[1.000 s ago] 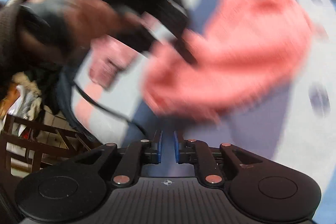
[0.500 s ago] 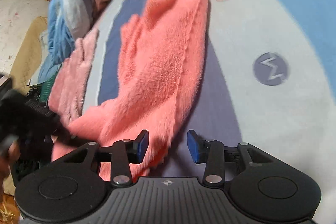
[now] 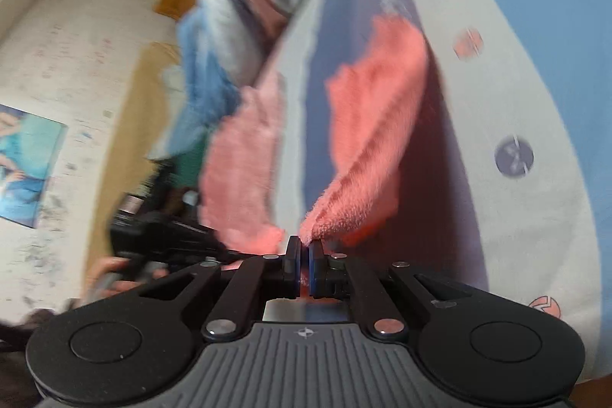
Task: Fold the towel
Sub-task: 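Lift the salmon cloth with both tools and shake it out in the air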
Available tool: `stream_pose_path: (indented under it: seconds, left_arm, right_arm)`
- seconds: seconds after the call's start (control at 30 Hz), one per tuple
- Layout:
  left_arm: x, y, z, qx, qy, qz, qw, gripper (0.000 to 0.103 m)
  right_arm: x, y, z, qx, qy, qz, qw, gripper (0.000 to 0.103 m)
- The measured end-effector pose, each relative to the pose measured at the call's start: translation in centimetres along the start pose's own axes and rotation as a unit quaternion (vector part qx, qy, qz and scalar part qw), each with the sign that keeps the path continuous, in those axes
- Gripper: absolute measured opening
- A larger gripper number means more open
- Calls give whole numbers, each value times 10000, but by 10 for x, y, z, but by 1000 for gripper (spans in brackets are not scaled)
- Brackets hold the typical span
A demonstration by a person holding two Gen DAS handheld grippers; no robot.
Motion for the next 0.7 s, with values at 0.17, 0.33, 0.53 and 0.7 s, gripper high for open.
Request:
stream_pose_path:
  seconds: [0.17,0.33,0.53,0.7]
  left_arm:
    - [73,-15,37,158,1177,216,9927,14]
    - [165,-44,96,-204,2324,872,9685,14]
    - [214,-56,141,-1124,2459,1438,9519,62]
    - [185,-31,159,-1900,1731,1560,9537,87]
  right_arm:
    - [44,-59,-79,19,-850,693,9940,4]
    - [78,-111,-163,502,-1735,1336,9744,4]
    - [75,-138,-202,940,-1885,1480,9663,6]
    - [61,-148,-214,1202,-1630,1654,9652,6]
Point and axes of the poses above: each gripper's, at about its wrist camera, not at the fingertips, and x roughly against the way its jaws point, z to its right, y to its underside, the point moved 10 cm from there along -x, roughly the way its jaws point, and after that the axes turned 12 degrees about z, right-handed, at the moved point
